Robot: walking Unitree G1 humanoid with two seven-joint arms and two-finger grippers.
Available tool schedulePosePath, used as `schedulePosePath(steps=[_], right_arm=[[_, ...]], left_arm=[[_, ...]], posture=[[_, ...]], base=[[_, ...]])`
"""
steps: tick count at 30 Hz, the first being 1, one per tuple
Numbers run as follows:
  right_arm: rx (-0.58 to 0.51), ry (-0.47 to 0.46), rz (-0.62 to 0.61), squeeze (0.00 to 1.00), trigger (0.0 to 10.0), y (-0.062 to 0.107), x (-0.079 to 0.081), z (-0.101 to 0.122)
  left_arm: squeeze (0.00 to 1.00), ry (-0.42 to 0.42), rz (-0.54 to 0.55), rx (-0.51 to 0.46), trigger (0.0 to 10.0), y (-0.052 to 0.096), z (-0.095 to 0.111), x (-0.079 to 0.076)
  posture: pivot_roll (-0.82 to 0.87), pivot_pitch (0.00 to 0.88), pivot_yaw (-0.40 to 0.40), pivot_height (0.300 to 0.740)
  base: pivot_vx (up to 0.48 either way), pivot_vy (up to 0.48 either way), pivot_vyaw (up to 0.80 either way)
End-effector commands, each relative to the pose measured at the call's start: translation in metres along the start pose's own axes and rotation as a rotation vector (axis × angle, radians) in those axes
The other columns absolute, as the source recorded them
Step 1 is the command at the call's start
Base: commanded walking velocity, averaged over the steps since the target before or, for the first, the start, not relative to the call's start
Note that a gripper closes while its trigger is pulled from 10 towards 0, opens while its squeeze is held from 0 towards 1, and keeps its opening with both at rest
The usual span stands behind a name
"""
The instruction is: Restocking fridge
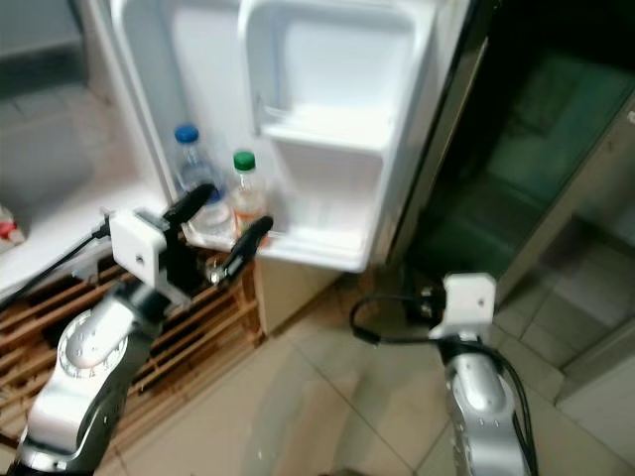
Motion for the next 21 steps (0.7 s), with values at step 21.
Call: schedulePosePath(steps=[21], right_arm=[[-0.027, 0.009, 0.014, 0.00, 10.0, -0.016, 0.001, 0.006]], left_arm=[[0.00, -0.035, 0.412, 0.279, 10.0, 0.028, -0.067, 0.043]], posture=[[-0.15, 0.000, 0.008, 0.740]], base=[[0.043, -0.189, 0.62]])
Point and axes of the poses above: a point about 5 cm out from each wrist's last joint towards the gripper, its own y axis pointing back from the gripper into the wrist, its own z axis along the axis of the wrist's last joint, x = y × z, the point moved 2 cm from there along -y, pointing out of the wrist towards the gripper, and after that the axes turned 5 degrees about y, right-handed, at the moved point
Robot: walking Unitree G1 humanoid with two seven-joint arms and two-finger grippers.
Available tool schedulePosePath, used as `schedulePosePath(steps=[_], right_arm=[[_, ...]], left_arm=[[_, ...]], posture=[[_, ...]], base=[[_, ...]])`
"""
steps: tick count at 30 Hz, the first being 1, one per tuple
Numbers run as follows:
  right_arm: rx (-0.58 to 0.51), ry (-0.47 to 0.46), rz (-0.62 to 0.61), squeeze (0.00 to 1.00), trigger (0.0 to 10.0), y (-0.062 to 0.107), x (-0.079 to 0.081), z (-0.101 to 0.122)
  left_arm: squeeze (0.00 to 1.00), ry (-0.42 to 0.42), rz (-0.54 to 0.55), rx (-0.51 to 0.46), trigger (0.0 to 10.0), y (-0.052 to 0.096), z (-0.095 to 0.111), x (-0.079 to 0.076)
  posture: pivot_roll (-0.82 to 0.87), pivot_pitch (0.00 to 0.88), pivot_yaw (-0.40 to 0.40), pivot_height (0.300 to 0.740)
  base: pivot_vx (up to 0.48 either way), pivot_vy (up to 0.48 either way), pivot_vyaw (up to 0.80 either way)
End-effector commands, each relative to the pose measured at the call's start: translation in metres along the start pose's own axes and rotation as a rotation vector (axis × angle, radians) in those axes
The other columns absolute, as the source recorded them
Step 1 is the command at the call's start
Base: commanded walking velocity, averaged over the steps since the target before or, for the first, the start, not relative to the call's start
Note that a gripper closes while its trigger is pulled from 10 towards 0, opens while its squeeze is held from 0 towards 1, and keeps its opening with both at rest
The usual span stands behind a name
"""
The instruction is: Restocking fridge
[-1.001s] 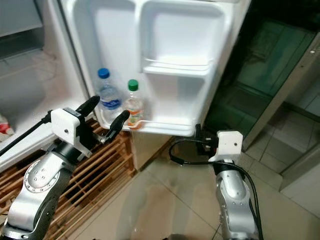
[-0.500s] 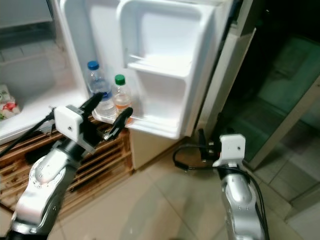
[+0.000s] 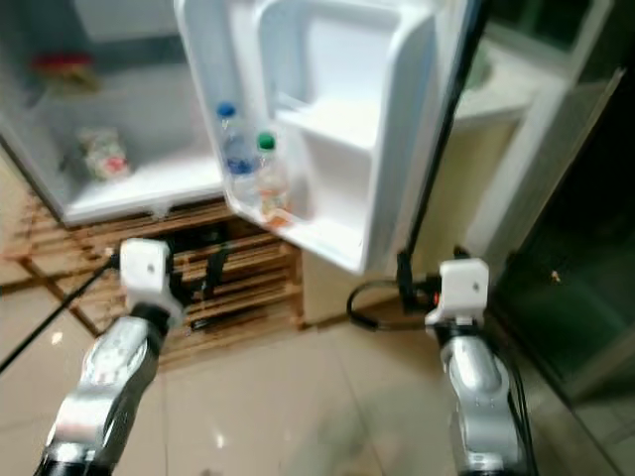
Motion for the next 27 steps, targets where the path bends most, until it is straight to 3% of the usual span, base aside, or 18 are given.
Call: schedulePosePath(steps=[1, 14, 21, 23, 24, 27], right_arm=[[-0.007, -0.008, 0.005, 0.00, 10.0, -0.002, 0.002, 0.000], [-0.007, -0.018, -0.002, 0.00, 10.0, -0.005, 0.004, -0.001], [0.025, -0.040, -0.028, 0.00, 10.0, 0.011, 0.000, -0.013], [0.037, -0.043, -0.024, 0.00, 10.0, 0.016, -0.001, -0.017], [0.078, -0.020, 0.021, 0.00, 10.0, 0.034, -0.001, -0.032], [0.201, -0.002, 0.063, 0.00, 10.0, 0.060, -0.004, -0.060]], left_arm=[[0.00, -0.052, 0.005, -0.018, 10.0, 0.000, 0.002, 0.002], [0.00, -0.093, -0.024, -0.087, 10.0, -0.009, 0.017, -0.006], [0.00, -0.053, -0.108, -0.159, 10.0, -0.007, 0.029, -0.020], [0.00, -0.071, -0.108, -0.144, 10.0, -0.008, 0.027, -0.020], [0.00, -0.040, -0.075, -0.070, 10.0, -0.012, 0.015, -0.012], [0.00, -0.013, -0.033, 0.108, 10.0, -0.015, -0.014, 0.000]], posture=[[-0.15, 0.000, 0.008, 0.740], [-0.15, 0.000, 0.019, 0.740], [-0.15, 0.000, 0.020, 0.740], [-0.15, 0.000, 0.016, 0.740], [-0.15, 0.000, 0.015, 0.740], [-0.16, 0.000, 0.016, 0.740]], base=[[0.311, -0.364, 0.59], [0.313, -0.360, 0.58], [0.355, -0.281, 0.32], [0.000, 0.000, 0.00], [0.000, 0.000, 0.00], [0.000, 0.000, 0.00]])
Point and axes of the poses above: a point about 5 cm out from each wrist's last joint towards the gripper, its own y axis pointing back from the gripper into the wrist, its own z axis along the axis of the wrist's last joint, x = y × z, the point moved 2 cm from there along -y, pointing out of the wrist towards the gripper, and after that the axes turned 5 degrees about y, right-handed, at the moved point
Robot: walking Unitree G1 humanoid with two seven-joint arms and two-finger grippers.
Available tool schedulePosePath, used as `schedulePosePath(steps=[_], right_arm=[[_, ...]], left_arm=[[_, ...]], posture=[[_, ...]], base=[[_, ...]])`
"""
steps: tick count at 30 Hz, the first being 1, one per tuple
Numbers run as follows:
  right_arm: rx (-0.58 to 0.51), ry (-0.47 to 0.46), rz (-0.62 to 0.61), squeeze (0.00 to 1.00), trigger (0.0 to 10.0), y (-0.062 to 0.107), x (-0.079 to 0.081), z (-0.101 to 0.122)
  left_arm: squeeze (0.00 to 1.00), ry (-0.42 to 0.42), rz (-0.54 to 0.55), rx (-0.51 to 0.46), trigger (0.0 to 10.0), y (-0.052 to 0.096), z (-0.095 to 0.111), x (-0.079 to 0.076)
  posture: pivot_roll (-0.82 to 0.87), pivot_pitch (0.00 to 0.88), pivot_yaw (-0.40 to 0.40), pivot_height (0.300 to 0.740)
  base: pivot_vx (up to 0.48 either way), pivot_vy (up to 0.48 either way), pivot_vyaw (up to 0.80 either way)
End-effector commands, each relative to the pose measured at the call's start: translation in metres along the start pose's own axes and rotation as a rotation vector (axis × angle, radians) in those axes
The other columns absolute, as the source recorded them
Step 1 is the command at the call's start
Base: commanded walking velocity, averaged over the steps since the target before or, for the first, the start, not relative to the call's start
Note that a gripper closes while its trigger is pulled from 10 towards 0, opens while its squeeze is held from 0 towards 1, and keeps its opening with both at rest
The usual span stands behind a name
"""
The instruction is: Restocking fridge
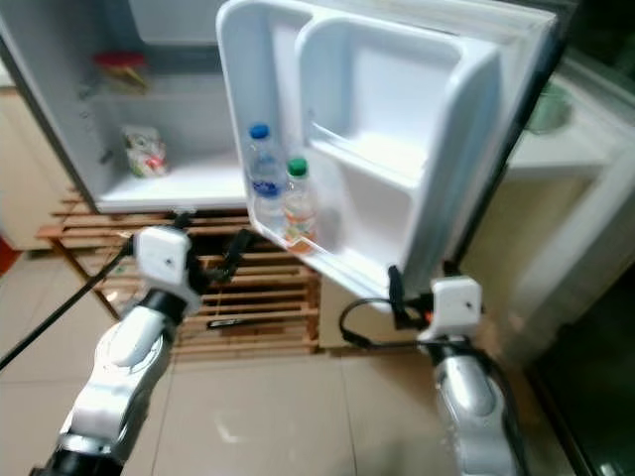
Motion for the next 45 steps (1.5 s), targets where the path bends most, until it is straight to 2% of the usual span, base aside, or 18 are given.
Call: schedulePosePath(steps=[1, 4, 5, 13, 14, 17, 21, 22, 24, 27, 28, 29, 31, 32, 35, 40, 42, 45], right_arm=[[0.103, -0.031, -0.007, 0.00, 10.0, 0.009, -0.001, -0.023], [0.216, -0.013, -0.093, 0.00, 10.0, 0.012, -0.019, -0.042], [0.269, -0.002, -0.195, 0.00, 10.0, 0.010, -0.038, -0.048], [0.345, 0.105, -0.486, 0.00, 10.0, -0.007, -0.100, -0.040], [0.397, 0.080, -0.580, 0.00, 10.0, -0.014, -0.122, -0.037], [0.457, 0.023, -0.633, 0.00, 10.0, -0.018, -0.135, -0.038], [0.452, 0.008, -0.610, 0.00, 10.0, -0.021, -0.133, -0.038], [0.362, -0.091, -0.465, 0.00, 10.0, -0.034, -0.106, -0.033], [0.309, -0.144, -0.376, 0.00, 10.0, -0.042, -0.090, -0.028], [0.237, -0.220, -0.047, 0.00, 10.0, -0.046, -0.033, -0.020], [0.237, -0.220, -0.047, 0.00, 10.0, -0.046, -0.033, -0.020], [0.274, -0.261, 0.215, 0.00, 10.0, -0.027, 0.005, -0.025], [0.368, -0.284, 0.424, 0.00, 10.0, 0.002, 0.028, -0.037], [0.368, -0.284, 0.424, 0.00, 10.0, 0.002, 0.028, -0.037], [0.529, -0.283, 0.639, 0.00, 10.0, 0.049, 0.042, -0.061], [0.693, -0.269, 0.660, 0.00, 10.0, 0.084, 0.026, -0.086], [0.761, -0.225, 0.576, 0.00, 10.0, 0.089, 0.011, -0.096], [0.783, -0.121, 0.333, 0.00, 10.0, 0.071, -0.021, -0.104]], left_arm=[[0.00, 0.027, 0.060, 0.151, 10.0, 0.004, -0.027, 0.018], [0.00, 0.064, 0.100, 0.309, 10.0, 0.009, -0.053, 0.027], [0.00, 0.087, 0.120, 0.401, 10.0, 0.014, -0.071, 0.031], [0.00, 0.108, 0.145, 0.548, 10.0, 0.022, -0.098, 0.038], [0.00, 0.106, 0.150, 0.606, 10.0, 0.025, -0.109, 0.039], [0.00, 0.119, 0.159, 0.695, 10.0, 0.033, -0.126, 0.038], [0.00, 0.109, 0.160, 0.724, 10.0, 0.036, -0.132, 0.038], [0.00, 0.106, 0.166, 0.737, 10.0, 0.040, -0.136, 0.039], [0.00, 0.105, 0.166, 0.741, 10.0, 0.041, -0.137, 0.038], [0.00, 0.090, 0.137, 0.752, 10.0, 0.040, -0.140, 0.034], [0.00, 0.090, 0.137, 0.752, 10.0, 0.040, -0.140, 0.034], [0.00, 0.074, 0.116, 0.767, 10.0, 0.041, -0.142, 0.032], [0.00, 0.058, 0.095, 0.794, 10.0, 0.044, -0.146, 0.031], [0.00, 0.058, 0.095, 0.794, 10.0, 0.044, -0.146, 0.031], [0.00, 0.029, 0.081, 0.853, 10.0, 0.053, -0.156, 0.032], [0.00, 0.029, 0.071, 0.898, 10.0, 0.063, -0.167, 0.031], [0.00, 0.031, 0.062, 0.898, 10.0, 0.063, -0.168, 0.029], [0.00, 0.029, 0.057, 0.897, 10.0, 0.062, -0.169, 0.029]], posture=[[-0.16, 0.000, 0.016, 0.740], [-0.17, 0.000, 0.019, 0.740], [-0.17, 0.000, 0.019, 0.740], [-0.16, 0.000, 0.016, 0.740], [-0.16, 0.000, 0.014, 0.740], [-0.15, 0.000, 0.009, 0.740], [-0.15, 0.000, 0.004, 0.740], [-0.15, 0.000, 0.004, 0.740], [-0.15, 0.000, 0.004, 0.740], [-0.16, 0.000, 0.009, 0.740], [-0.16, 0.000, 0.009, 0.740], [-0.17, 0.000, 0.011, 0.740], [-0.17, 0.000, 0.010, 0.740], [-0.17, 0.000, 0.010, 0.740], [-0.18, 0.000, 0.010, 0.740], [-0.19, 0.000, 0.012, 0.740], [-0.19, 0.000, 0.012, 0.740], [-0.19, 0.000, 0.013, 0.740]], base=[[0.000, 0.000, 0.00], [0.000, 0.000, 0.00], [0.000, 0.000, 0.00], [0.000, 0.000, 0.00], [0.000, 0.000, 0.00], [0.000, 0.000, 0.00], [0.000, 0.000, 0.00], [0.000, 0.000, 0.00], [0.000, 0.000, 0.00], [0.000, 0.000, 0.00], [0.000, 0.000, 0.00], [0.000, 0.000, 0.00], [0.000, 0.000, 0.00], [0.000, 0.000, 0.00], [0.000, 0.000, 0.00], [0.000, 0.000, 0.00], [0.000, 0.000, 0.00], [0.000, 0.000, 0.00]])
Point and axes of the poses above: a point about 5 cm out from each wrist's last joint towards the gripper, its own y axis pointing back from the gripper into the wrist, its own z axis along the axis of the wrist's last joint, x = y × z, the point moved 2 cm from there along -y, pointing out of the wrist towards the gripper, and after that the axes turned 5 degrees about y, right-handed, at the moved point
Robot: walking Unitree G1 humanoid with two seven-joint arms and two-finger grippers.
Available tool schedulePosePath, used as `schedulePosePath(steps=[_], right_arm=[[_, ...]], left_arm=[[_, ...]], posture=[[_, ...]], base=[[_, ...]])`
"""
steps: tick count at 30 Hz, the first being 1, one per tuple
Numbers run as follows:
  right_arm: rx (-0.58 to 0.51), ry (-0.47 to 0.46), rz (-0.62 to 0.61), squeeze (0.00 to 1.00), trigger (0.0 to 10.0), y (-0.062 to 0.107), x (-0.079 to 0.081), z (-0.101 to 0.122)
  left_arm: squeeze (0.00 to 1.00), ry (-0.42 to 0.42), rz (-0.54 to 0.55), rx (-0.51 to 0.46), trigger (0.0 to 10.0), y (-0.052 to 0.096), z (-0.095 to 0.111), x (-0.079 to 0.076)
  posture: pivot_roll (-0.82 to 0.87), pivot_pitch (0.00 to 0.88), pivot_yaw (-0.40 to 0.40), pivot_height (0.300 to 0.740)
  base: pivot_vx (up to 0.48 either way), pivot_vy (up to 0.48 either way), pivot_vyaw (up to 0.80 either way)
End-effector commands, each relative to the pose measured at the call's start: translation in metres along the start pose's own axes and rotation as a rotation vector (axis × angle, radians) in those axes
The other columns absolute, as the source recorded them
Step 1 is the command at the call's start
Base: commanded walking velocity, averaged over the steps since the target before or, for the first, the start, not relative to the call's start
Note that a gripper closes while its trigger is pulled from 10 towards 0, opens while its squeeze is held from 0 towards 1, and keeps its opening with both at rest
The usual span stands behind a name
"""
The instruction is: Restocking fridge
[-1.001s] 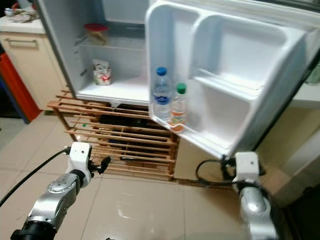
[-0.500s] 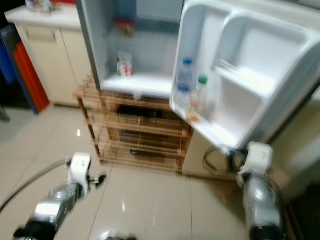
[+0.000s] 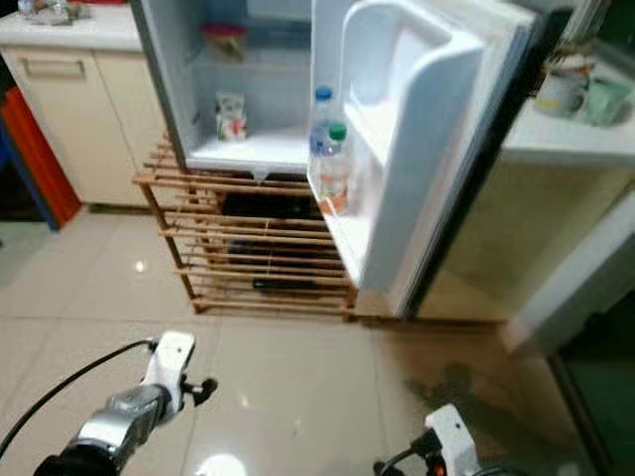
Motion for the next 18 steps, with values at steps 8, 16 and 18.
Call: schedulePosePath(steps=[8, 16, 18], right_arm=[[-0.328, -0.033, -0.727, 0.00, 10.0, 0.027, -0.096, 0.116], [-0.737, -0.032, -0.314, 0.00, 10.0, -0.002, -0.010, 0.259], [-0.762, -0.002, -0.231, 0.00, 10.0, -0.003, 0.009, 0.272]], left_arm=[[0.00, -0.019, 0.007, -0.033, 10.0, -0.003, 0.009, 0.003], [0.00, -0.020, 0.002, -0.027, 10.0, -0.006, 0.006, 0.002], [0.00, -0.020, 0.003, -0.025, 10.0, -0.006, 0.006, 0.003]], posture=[[-0.18, 0.000, 0.020, 0.740], [-0.16, 0.000, 0.014, 0.740], [-0.16, 0.000, 0.012, 0.740]], base=[[0.000, 0.000, 0.00], [0.000, 0.000, 0.00], [0.000, 0.000, 0.00]])
Point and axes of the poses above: a point about 5 cm out from each wrist's last joint towards the gripper, its own y axis pointing back from the gripper into the wrist, its own z axis along the axis of the wrist's last joint, x = y × z, the point moved 2 cm from there along -y, pointing out of the wrist towards the gripper, and after that the axes turned 5 degrees about y, right-handed, at the moved point
